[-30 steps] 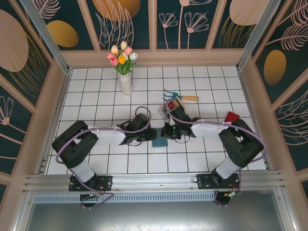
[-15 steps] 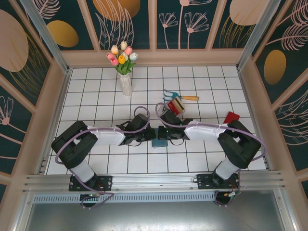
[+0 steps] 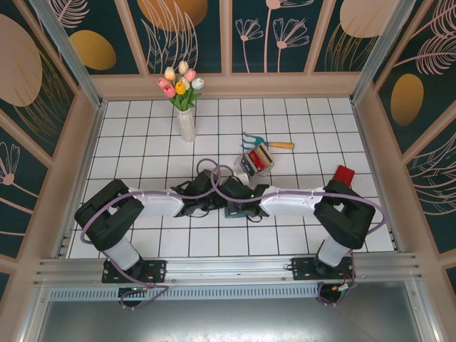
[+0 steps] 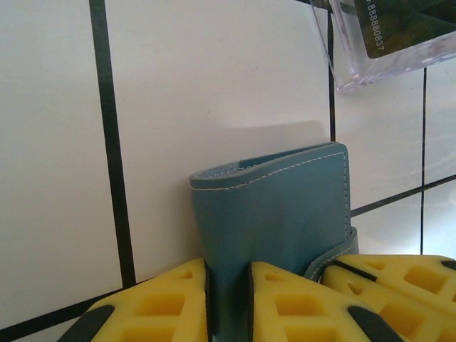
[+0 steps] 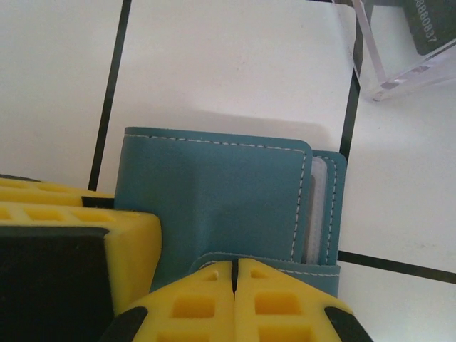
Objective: Put the credit cards into the card holder
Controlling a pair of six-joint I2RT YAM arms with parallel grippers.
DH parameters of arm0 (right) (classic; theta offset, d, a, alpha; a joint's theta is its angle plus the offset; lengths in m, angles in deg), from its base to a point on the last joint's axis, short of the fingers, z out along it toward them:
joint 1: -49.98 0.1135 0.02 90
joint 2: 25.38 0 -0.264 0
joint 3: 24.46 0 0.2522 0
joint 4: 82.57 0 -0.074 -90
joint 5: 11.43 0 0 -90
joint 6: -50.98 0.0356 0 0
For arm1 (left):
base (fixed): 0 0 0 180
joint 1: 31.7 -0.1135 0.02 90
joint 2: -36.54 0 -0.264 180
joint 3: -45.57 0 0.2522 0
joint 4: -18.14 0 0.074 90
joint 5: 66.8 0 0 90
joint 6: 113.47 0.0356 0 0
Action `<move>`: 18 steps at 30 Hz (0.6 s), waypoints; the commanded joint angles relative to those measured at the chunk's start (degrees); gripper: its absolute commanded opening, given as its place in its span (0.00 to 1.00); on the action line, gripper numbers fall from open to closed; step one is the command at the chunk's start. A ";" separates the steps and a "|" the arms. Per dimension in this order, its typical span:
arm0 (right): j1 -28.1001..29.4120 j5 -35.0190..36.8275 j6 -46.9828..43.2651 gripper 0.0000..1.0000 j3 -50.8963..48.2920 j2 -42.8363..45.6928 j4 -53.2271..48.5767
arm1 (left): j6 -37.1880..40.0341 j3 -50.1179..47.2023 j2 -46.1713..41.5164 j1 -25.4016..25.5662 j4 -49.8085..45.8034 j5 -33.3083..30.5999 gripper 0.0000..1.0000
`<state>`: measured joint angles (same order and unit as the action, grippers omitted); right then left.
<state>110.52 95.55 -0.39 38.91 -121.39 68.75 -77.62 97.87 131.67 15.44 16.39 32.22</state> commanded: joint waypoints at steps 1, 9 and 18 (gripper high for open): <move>5.07 -14.34 3.35 0.01 -9.18 -12.26 -0.97 | -1.02 -1.95 0.96 0.95 -1.60 1.53 0.19; 7.11 -10.83 6.86 0.00 -10.67 -12.93 0.42 | -1.95 -3.89 -1.13 0.98 -1.66 -0.25 0.18; -9.62 -23.44 1.35 0.05 -6.65 8.59 5.88 | -1.23 -3.31 -1.09 0.95 -1.64 -0.06 0.20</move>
<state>104.57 86.08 3.52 32.00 -114.66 78.04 -79.08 95.75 130.65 15.57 18.97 31.39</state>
